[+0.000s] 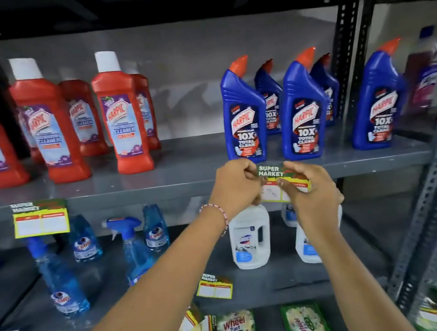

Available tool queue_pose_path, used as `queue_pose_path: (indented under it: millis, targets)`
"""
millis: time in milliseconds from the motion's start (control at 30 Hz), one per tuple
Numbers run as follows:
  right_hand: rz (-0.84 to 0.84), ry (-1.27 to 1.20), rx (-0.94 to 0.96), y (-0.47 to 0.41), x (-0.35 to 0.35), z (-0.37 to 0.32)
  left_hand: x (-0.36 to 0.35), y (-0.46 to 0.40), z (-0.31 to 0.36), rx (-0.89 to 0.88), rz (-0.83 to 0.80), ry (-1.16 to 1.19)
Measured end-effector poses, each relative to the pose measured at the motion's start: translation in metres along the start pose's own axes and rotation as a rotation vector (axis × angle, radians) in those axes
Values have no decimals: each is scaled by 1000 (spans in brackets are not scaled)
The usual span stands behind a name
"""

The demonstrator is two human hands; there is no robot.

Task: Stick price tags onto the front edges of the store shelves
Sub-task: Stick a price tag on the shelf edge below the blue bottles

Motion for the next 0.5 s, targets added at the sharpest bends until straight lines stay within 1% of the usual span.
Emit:
queue_pose_path:
  millis: [200, 367, 500]
  targets:
    - [70, 34, -35, -16, 32, 30, -55, 4, 20, -7, 10, 1]
    - [118, 46, -61, -30, 44, 53, -88, -10, 23, -56, 49, -101]
    - [125, 63, -54, -38, 44, 66, -98, -18, 21, -44, 67, -172]
Point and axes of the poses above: each hand's wrist, its own y-axis away from the middle knuckle, its own x-axis out of the back of the hand, z = x × y, the point moved 2 cm from there along -y, towards the middle knuckle, and after that the axes turned 4 degrees about x, right-handed, at the moved point
